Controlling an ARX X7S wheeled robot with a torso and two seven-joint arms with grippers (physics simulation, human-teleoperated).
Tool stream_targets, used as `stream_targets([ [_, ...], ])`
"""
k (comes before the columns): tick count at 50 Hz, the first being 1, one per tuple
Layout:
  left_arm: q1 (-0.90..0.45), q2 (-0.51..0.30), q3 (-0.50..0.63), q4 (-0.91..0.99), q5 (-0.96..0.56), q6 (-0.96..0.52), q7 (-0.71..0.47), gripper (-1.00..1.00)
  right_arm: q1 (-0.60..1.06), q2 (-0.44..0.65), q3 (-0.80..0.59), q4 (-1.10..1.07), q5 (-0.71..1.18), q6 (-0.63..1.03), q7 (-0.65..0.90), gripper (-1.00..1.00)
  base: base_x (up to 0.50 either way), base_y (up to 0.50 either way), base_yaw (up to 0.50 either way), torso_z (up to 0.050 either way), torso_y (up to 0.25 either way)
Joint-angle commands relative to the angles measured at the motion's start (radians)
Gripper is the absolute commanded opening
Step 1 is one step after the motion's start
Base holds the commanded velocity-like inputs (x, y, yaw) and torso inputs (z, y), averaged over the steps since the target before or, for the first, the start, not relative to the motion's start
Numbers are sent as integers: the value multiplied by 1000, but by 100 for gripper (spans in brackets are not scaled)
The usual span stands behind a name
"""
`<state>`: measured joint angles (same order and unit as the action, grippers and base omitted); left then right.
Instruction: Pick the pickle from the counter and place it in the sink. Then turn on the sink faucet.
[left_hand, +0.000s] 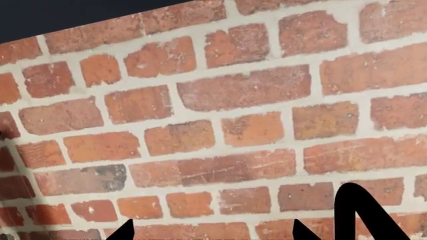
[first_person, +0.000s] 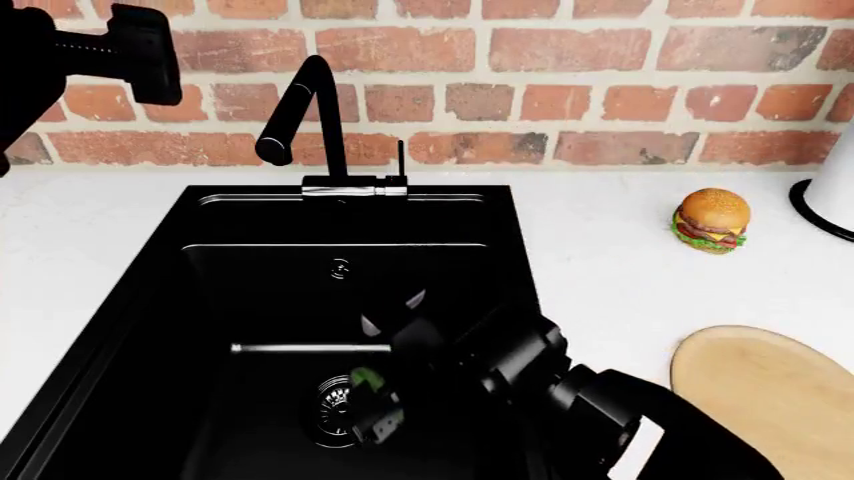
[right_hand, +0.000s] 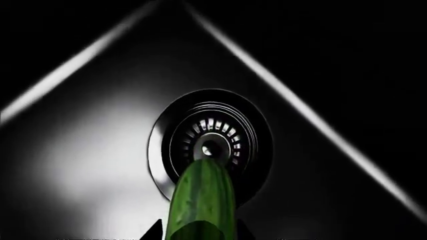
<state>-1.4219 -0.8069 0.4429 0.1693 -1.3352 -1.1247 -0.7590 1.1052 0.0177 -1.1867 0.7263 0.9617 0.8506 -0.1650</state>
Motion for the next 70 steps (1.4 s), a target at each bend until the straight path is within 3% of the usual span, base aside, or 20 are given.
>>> stream_targets([
  [1,13,-2,2,4,4,11,4,100,7,-11,-38,34,13,-24,-9,-100,0,0,0,0,0],
  [7,13,-7,2,4,3,10,4,100,16,-6,-38,37,34,-20,-8,-100,0,0,0,0,0],
  [8,10,-7,1,3,1,9,3,100,21,-12,-40,55,37,-18,-11,100,0,0,0,0,0],
  [19,14,-10,1,4,-1,12,1,100,45,11,-42,5,70,1,8,100,0,0,0,0,0],
  [31,24,-10,5,6,3,19,3,100,194,61,90,-70,112,-50,100,100,0,0,0,0,0],
  [41,29,-12,4,5,1,25,6,100,296,-6,154,175,39,-260,142,100,0,0,0,0,0],
  [44,26,-12,2,5,-3,25,6,100,301,-16,127,234,22,-376,132,100,0,0,0,0,0],
  [53,26,-4,5,-1,-1,33,15,100,365,-18,-215,352,312,-639,183,100,0,0,0,0,0],
  [57,31,2,3,-15,10,49,20,100,369,-18,-316,371,357,-760,205,100,0,0,0,0,0],
  [70,48,2,2,-11,7,60,25,100,370,-18,-362,342,411,-893,179,100,0,0,0,0,0],
])
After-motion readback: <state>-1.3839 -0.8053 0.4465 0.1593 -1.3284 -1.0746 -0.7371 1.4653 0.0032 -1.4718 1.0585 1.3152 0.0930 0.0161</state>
